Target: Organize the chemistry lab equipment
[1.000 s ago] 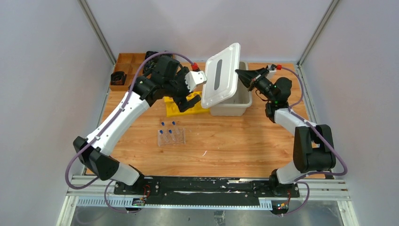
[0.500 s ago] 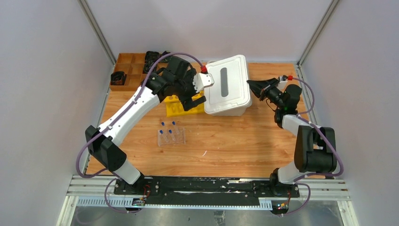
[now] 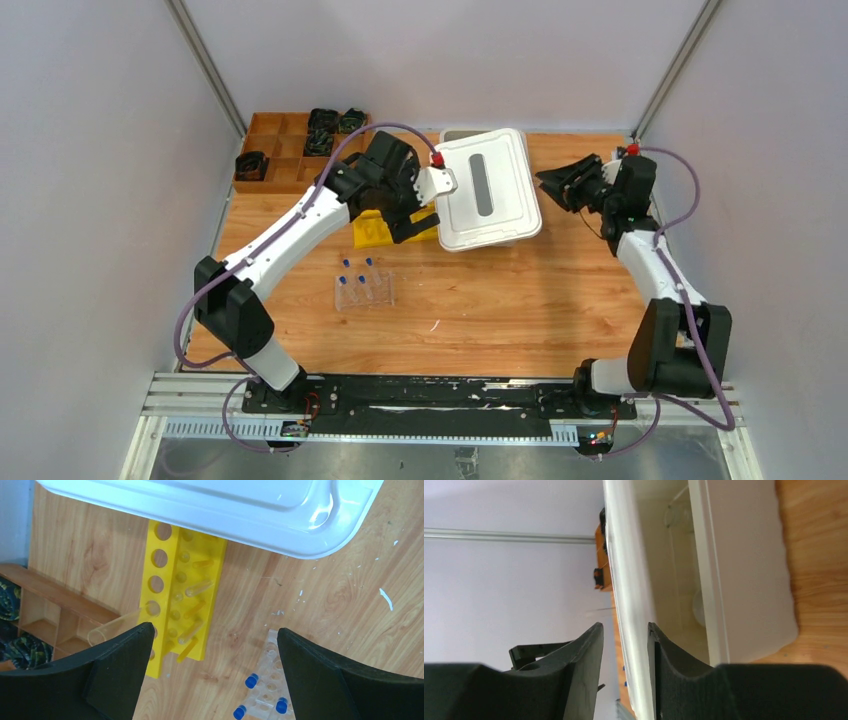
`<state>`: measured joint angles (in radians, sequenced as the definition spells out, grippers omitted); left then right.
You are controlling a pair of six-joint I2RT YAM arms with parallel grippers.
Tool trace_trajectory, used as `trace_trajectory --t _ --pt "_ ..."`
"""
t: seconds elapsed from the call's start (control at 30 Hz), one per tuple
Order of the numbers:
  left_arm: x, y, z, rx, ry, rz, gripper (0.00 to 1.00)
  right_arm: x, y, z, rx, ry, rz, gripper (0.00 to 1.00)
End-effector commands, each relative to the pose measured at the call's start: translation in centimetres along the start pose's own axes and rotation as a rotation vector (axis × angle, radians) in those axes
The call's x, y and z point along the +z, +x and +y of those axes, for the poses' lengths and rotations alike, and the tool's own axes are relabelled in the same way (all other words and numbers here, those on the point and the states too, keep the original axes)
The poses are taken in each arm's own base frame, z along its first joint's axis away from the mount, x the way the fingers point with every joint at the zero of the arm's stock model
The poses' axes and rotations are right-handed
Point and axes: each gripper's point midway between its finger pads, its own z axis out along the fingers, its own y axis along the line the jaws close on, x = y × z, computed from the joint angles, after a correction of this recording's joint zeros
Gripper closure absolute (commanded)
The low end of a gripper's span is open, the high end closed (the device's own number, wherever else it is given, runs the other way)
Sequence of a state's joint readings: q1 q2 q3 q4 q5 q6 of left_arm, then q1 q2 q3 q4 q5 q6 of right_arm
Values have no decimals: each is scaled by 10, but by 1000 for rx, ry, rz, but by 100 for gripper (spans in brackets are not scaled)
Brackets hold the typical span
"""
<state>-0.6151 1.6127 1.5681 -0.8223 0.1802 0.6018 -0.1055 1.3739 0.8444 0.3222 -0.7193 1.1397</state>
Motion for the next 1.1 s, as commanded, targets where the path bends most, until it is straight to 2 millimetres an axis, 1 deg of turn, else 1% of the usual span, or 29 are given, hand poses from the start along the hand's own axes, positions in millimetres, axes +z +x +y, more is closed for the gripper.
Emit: trace_trajectory --t 0.0,0.03,0.07,0.13,0.2,0.27,0.33,0.4,0.43,0.5,0.6,0.67,0.77,0.87,0.97,1.07 --pt "11 0 1 7 -21 -3 0 -32 -29 -3 -231 252 -115 58" --pt "13 1 1 4 -19 1 0 -36 -37 -3 -258 292 -147 57" --pt "15 1 1 0 -17 2 0 -39 -40 -5 -272 320 -156 56" --pt "17 -1 0 -10 -11 -8 0 -40 -42 -9 -299 359 -155 52" --pt "21 -4 1 -20 -10 -19 0 -37 -38 -13 -318 392 -130 51" --pt "23 -5 1 -25 -10 -23 0 -31 -34 -10 -360 384 -110 51" --pt "26 -7 2 -23 -9 -28 0 -21 -28 -1 -434 371 -78 47" --pt "30 -5 2 -27 -5 -22 0 -8 -16 4 -528 409 -22 43" --pt "30 -4 0 -30 3 -23 0 -5 -11 3 -583 441 9 42" --pt "30 -5 -5 -38 22 -34 0 4 -8 5 -643 472 32 40" --pt "28 -7 -8 -44 29 -53 0 14 -9 0 -687 515 52 39" --pt "28 -9 -4 -43 13 -61 0 20 -11 -6 -715 544 62 39" --pt "34 -11 7 -39 -26 -46 0 28 -12 -14 -762 588 87 39" --pt "43 -11 20 -43 -64 -13 0 37 -8 -24 -792 617 121 39" --pt "53 -10 24 -49 -73 -3 0 44 -1 -31 -798 619 153 39" --pt "57 -14 31 -56 -95 -8 0 46 1 -35 -806 629 163 39"
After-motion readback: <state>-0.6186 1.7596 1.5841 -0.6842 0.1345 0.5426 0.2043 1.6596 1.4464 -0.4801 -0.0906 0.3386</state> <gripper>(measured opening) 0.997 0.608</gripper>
